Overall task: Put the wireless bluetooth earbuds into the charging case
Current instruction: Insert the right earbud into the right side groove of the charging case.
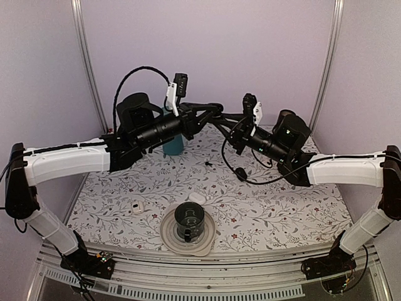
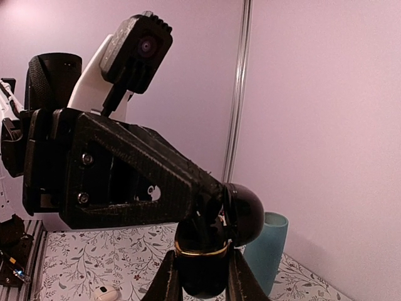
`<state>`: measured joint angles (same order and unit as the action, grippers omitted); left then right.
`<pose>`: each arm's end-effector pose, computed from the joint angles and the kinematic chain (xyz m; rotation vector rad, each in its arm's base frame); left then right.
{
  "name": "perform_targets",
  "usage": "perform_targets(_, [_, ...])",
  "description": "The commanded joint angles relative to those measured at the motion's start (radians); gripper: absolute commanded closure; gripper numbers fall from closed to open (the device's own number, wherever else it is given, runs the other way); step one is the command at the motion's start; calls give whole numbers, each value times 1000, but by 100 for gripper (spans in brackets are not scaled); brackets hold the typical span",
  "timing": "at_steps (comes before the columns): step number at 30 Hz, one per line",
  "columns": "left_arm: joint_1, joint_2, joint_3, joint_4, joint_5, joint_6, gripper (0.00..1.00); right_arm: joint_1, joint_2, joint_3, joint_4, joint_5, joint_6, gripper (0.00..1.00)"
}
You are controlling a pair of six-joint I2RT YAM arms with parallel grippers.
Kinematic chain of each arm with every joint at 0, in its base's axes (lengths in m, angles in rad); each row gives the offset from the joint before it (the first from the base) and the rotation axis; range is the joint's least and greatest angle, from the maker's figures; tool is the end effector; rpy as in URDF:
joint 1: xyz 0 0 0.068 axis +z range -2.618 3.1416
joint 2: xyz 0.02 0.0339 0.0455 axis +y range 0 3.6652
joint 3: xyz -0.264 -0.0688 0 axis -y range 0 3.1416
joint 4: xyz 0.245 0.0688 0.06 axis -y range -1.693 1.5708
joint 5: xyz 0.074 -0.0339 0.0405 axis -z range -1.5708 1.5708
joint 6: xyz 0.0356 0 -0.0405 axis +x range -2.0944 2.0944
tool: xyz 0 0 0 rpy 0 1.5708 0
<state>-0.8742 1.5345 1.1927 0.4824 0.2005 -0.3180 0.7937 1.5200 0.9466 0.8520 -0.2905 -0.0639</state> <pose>0.2314 -0.2877 0.3670 0.5873 1.4150 -1.1106 0.2374 0.2559 0.3244 -0.7838 1.0969 0.8072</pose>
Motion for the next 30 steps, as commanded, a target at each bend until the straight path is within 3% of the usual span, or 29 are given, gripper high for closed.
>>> perform_targets(1, [-24, 46, 22, -148, 12, 22, 86, 7, -8, 25, 114, 19, -20, 97])
perform_targets(21, [-29, 20, 66, -231, -61, 14, 58, 7, 6, 10, 83, -30, 135, 97])
perform_targets(30, [-28, -21, 56, -213, -78, 0, 55, 8, -2, -6, 91, -42, 166, 97])
